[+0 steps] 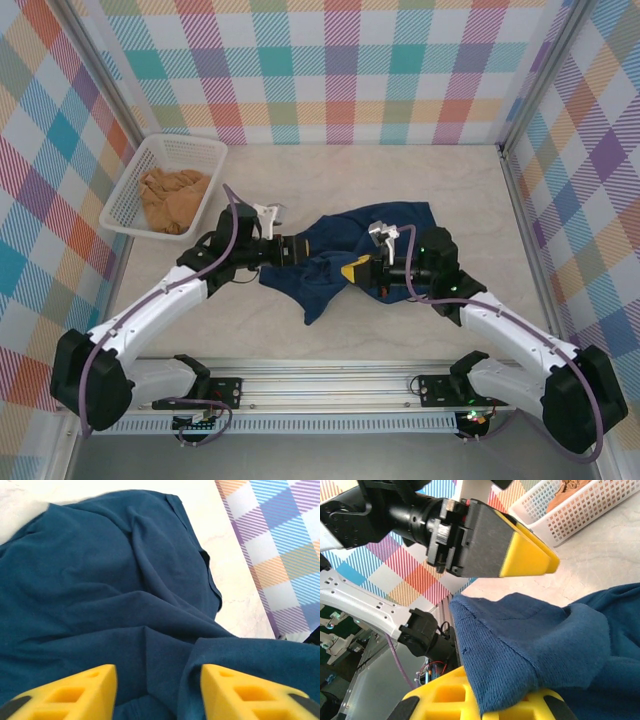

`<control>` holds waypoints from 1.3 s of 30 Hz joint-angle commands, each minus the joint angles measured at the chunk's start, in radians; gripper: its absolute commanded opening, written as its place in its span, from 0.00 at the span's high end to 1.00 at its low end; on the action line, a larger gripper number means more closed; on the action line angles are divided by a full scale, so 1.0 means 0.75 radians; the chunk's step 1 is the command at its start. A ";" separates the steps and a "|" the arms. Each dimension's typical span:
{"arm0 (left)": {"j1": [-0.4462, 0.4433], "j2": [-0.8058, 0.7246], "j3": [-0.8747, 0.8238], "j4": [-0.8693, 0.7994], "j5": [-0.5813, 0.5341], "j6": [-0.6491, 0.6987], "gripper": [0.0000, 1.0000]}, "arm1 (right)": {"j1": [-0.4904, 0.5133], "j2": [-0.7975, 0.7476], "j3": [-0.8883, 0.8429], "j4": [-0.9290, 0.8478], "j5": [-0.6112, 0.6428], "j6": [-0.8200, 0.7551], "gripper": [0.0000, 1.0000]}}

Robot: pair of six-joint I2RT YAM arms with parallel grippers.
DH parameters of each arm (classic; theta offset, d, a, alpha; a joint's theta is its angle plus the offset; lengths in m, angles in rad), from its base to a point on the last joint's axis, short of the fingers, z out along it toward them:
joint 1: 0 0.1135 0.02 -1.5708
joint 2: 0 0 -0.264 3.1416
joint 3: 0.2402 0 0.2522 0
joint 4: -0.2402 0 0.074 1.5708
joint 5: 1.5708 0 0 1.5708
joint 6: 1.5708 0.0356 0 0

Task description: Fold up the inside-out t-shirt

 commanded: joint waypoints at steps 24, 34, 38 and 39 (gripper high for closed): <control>-0.337 0.061 0.233 0.019 0.032 0.367 0.91 | -0.005 -0.013 0.043 -0.084 0.046 -0.067 1.00; -0.334 -0.012 0.273 0.048 0.162 0.378 1.00 | 0.074 -0.153 0.167 -0.588 0.647 -0.378 0.51; -0.334 -0.004 0.299 0.001 0.207 0.449 1.00 | 0.085 -0.220 0.199 -0.587 0.529 -0.541 0.39; -0.335 -0.001 0.303 -0.001 0.223 0.462 1.00 | 0.085 -0.207 0.225 -0.597 0.465 -0.576 0.38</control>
